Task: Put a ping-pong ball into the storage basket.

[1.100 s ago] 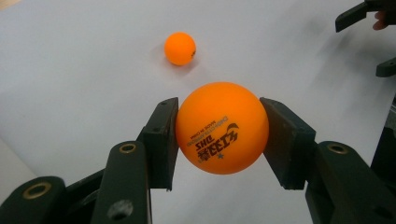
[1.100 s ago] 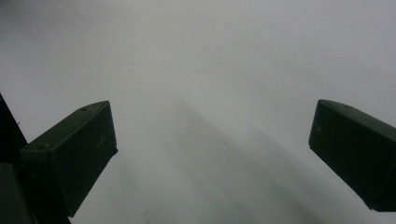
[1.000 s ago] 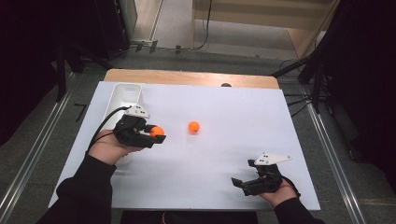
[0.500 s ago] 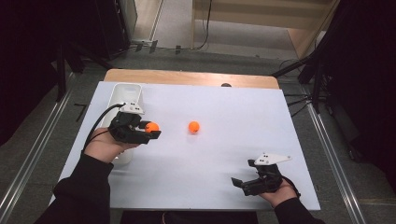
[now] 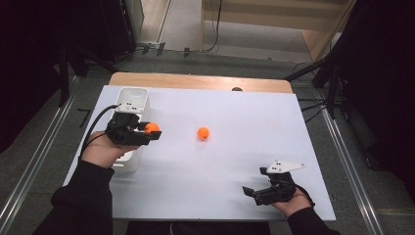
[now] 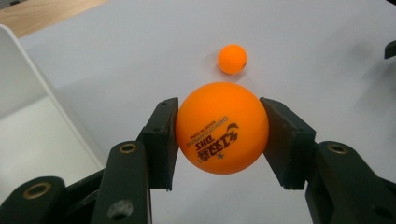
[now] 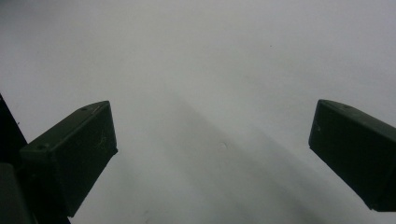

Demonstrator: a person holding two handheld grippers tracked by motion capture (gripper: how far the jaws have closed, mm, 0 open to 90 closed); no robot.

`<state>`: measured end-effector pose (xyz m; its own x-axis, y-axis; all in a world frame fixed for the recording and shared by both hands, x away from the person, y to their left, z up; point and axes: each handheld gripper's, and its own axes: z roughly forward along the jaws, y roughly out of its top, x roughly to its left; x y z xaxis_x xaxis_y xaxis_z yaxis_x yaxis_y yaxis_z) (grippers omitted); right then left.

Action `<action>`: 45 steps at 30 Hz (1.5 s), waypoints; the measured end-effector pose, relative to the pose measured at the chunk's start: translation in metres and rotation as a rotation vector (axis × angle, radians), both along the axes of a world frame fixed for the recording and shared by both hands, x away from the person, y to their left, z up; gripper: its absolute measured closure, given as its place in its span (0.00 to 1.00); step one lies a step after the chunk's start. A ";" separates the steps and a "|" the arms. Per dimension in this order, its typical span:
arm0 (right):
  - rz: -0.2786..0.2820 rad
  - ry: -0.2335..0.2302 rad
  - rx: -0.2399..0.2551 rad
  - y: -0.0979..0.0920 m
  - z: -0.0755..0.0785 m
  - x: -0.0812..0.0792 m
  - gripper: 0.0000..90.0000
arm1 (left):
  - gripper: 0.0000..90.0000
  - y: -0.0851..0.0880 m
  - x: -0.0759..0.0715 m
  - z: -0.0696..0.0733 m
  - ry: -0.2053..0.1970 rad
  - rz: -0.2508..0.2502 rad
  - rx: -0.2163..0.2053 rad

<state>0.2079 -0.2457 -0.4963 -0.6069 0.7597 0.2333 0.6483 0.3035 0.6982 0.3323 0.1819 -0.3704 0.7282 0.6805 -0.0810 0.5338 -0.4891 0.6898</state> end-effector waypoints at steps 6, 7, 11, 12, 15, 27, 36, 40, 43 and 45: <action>-0.002 0.000 0.001 0.000 0.000 0.000 0.00 | 0.56 0.008 0.003 0.002 -0.016 0.049 -0.003; -0.002 0.000 0.001 0.000 0.000 0.000 0.00 | 0.56 0.010 0.004 0.002 -0.017 0.061 -0.006; -0.001 0.000 0.001 0.000 0.000 0.000 0.00 | 0.56 0.013 0.006 0.003 -0.023 0.086 -0.013; -0.001 0.000 0.001 0.000 0.000 0.000 0.00 | 0.56 0.014 0.006 0.004 -0.024 0.090 -0.012; 0.000 0.000 0.001 0.000 0.000 0.000 0.00 | 0.56 0.016 0.008 0.003 -0.032 0.107 -0.010; 0.002 -0.005 -0.002 0.000 0.000 0.000 0.00 | 0.56 0.021 0.016 0.002 -0.073 0.181 0.004; 0.009 -0.007 -0.003 0.000 -0.001 0.001 0.00 | 0.56 0.028 0.028 -0.002 -0.083 0.238 -0.009; 0.009 -0.008 -0.004 0.001 -0.001 0.001 0.00 | 0.56 0.031 0.030 -0.003 -0.097 0.258 -0.013; 0.010 -0.008 -0.005 0.001 -0.001 0.001 0.00 | 0.56 0.034 0.033 -0.004 -0.097 0.279 -0.013; 0.010 -0.009 -0.005 0.001 -0.001 0.001 0.00 | 0.56 0.036 0.035 -0.004 -0.100 0.293 -0.013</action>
<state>0.2087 -0.2451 -0.4970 -0.6166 0.7547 0.2239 0.6391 0.3139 0.7022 0.3672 0.2181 -0.3746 0.5063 0.8619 -0.0289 0.5795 -0.3152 0.7516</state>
